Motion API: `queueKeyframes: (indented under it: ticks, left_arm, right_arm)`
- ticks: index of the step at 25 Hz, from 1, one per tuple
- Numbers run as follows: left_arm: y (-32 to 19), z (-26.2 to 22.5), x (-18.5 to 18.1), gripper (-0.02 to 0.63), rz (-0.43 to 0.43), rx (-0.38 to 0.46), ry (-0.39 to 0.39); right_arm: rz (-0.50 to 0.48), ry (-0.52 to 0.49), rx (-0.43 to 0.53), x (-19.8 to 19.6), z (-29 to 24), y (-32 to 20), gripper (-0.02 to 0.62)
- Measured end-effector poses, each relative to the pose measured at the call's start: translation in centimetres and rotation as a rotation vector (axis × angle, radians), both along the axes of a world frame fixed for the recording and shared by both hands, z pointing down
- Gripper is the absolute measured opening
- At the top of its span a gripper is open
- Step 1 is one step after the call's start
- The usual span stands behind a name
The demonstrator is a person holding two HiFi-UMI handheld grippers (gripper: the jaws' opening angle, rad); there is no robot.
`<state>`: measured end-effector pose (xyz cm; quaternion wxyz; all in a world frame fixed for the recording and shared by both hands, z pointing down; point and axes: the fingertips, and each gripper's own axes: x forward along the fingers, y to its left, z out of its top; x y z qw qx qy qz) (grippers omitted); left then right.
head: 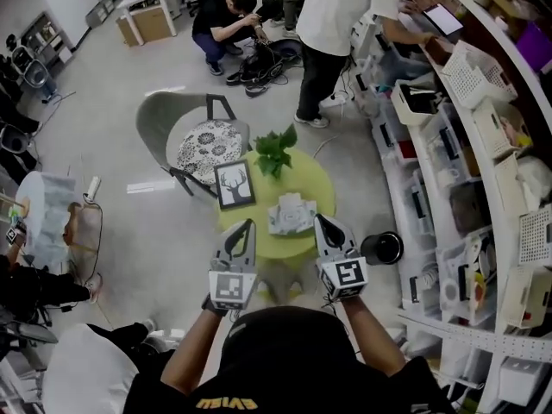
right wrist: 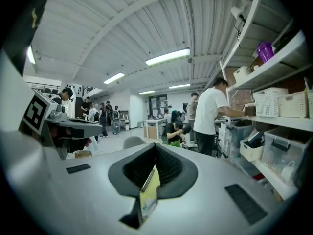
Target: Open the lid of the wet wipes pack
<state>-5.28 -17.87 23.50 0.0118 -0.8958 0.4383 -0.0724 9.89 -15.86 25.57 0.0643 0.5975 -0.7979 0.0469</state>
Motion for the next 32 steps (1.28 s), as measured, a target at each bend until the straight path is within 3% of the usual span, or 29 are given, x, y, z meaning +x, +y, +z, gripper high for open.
queueKeyframes:
  ticks: [4, 8, 16, 32]
  left_arm:
    - [1.1, -4.0, 0.0, 0.017, 0.051, 0.089, 0.044]
    - [1.7, -5.3, -0.7, 0.017, 0.060, 0.104, 0.058]
    - [1.6, -6.2, -1.8, 0.017, 0.074, 0.102, 0.064]
    - [2.3, -8.2, 0.4, 0.017, 0.118, 0.126, 0.090]
  right_arm:
    - [0.017, 0.008, 0.097, -0.7, -5.0, 2.2, 0.002]
    - [0.036, -0.004, 0.132, -1.0, -7.4, 4.1, 0.002]
    - [0.071, -0.004, 0.141, -1.4, -8.4, 5.2, 0.002]
    - [0.076, 0.023, 0.144, 0.0, -9.3, 5.7, 0.002]
